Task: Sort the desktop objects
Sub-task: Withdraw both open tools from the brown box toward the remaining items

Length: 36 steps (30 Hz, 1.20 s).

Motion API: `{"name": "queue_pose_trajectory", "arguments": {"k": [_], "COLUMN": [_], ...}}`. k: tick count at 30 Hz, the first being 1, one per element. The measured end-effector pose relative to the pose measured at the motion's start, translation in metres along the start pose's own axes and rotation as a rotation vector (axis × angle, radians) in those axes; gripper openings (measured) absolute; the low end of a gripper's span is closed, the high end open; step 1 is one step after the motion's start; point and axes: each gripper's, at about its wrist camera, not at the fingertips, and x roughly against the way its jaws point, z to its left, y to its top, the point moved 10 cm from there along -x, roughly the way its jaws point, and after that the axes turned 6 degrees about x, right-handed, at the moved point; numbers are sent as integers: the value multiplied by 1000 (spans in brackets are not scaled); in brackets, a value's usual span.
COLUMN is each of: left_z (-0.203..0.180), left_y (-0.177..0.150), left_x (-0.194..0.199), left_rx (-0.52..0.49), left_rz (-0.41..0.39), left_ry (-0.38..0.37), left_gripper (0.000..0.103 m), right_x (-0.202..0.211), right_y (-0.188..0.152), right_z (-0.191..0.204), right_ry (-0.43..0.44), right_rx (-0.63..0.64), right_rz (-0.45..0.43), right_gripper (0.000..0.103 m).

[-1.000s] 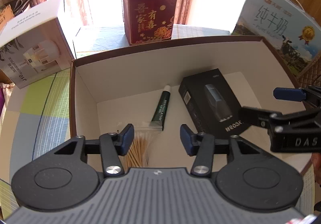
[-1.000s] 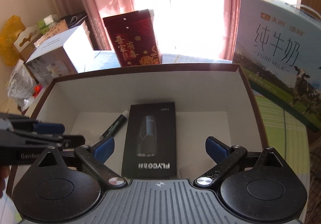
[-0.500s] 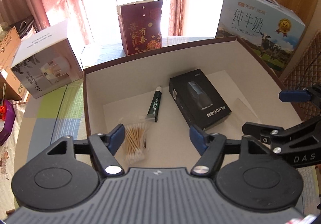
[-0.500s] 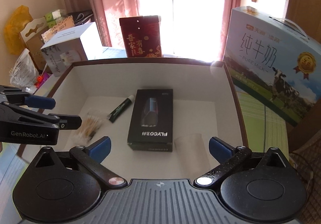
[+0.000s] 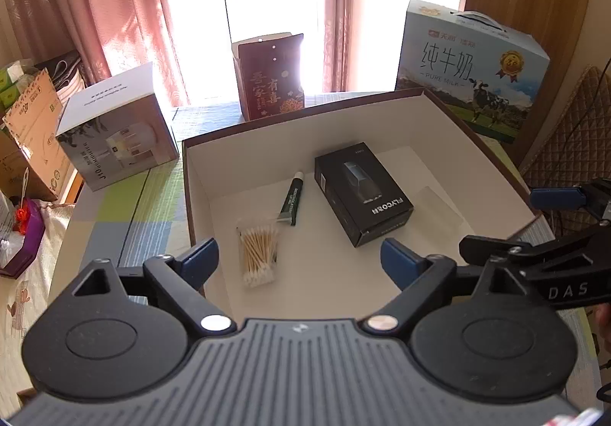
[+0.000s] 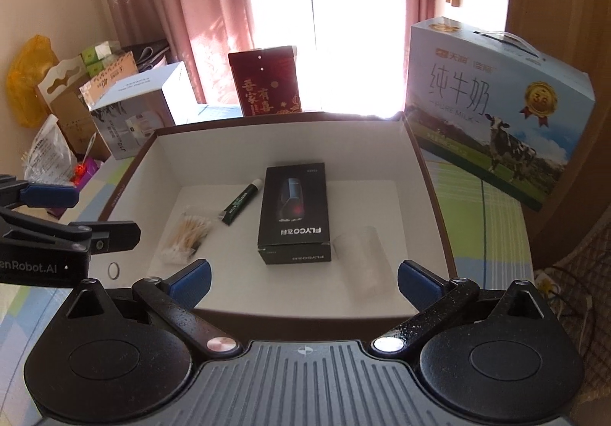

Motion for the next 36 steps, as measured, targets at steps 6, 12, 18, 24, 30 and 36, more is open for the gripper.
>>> {"name": "queue_pose_trajectory", "arguments": {"k": [6,12,18,24,30,36], "left_z": [2,3,3,3,-1,4], "left_y": [-17,-35,-46,-64,-81,-104], "left_x": [20,37,54,65,73,76], "left_rx": [10,15,20,9,7,-5], "left_rz": [-9,-8,-26,-22,-14,8], "left_ry": [10,13,-2,3,-29,-12], "left_gripper": [97,100,102,102,102,102], "right_x": [21,42,59,76,89,104], "right_y": [-12,-20,-28,-43,-58,-75], "right_z": [7,15,22,30,38,49], "right_ry": [-16,-15,-48,-39,-33,-69], "right_rx": [-22,-42,-41,-24,-1,122], "right_rz": [-12,-32,-39,-59,-95,-167], "right_gripper": [101,101,101,101,101,101]}}
